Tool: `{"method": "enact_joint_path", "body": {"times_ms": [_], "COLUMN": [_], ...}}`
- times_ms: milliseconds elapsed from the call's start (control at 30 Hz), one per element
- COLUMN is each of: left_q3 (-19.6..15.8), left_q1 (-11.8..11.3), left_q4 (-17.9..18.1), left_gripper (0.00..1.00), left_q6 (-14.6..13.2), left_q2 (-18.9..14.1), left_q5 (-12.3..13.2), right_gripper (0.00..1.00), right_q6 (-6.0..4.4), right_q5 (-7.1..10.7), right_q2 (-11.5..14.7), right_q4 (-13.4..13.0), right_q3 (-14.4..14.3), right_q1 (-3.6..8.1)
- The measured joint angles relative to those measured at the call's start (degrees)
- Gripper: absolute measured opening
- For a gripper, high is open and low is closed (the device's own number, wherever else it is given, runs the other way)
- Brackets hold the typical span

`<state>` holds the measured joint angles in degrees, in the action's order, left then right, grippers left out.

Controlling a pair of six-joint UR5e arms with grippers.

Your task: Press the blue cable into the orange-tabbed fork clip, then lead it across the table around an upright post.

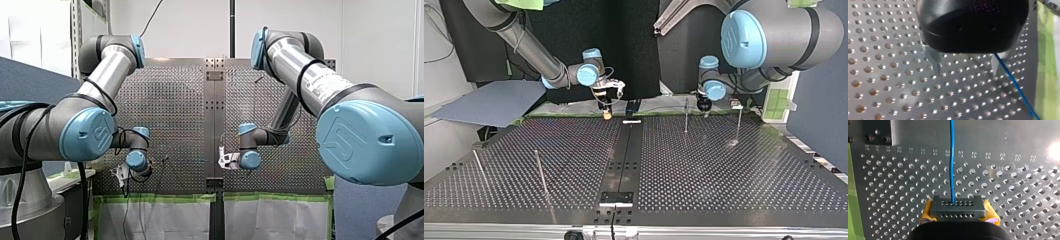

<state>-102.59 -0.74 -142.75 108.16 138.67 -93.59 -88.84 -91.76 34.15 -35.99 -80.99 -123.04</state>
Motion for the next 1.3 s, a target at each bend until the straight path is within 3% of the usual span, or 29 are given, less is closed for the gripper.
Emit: {"method": "enact_joint_path", "body": {"times_ms": [233, 433, 800, 1067, 1300], "left_q3": [-2.15, -5.38, -11.82, -15.98, -20.28], "left_q1": [-0.55, -0.95, -0.92, -0.73, -0.36], "left_q4": [-1.59, 0.83, 5.64, 6.05, 8.21], "left_gripper": [1.00, 1.00, 1.00, 1.00, 1.00], "left_q6": [-0.01, 0.87, 1.73, 0.16, -3.38], "left_q2": [-0.41, -3.03, -9.42, -12.28, -13.76], "left_q5": [3.64, 6.74, 7.38, 7.29, 8.32], "right_gripper": [0.00, 0.00, 0.00, 0.00, 0.00], "right_q6": [0.11, 0.14, 0.09, -0.05, -0.17], "right_q5": [0.01, 0.00, 0.00, 0.00, -0.03], "right_q2": [0.00, -0.02, -0.08, -0.16, -0.18], "right_q4": [0.32, 0.54, 1.10, 2.30, 2.48], "right_q3": [0.00, -0.01, -0.01, -0.02, -0.01], "right_q1": [-0.03, -0.04, -0.08, -0.06, 0.20]}}
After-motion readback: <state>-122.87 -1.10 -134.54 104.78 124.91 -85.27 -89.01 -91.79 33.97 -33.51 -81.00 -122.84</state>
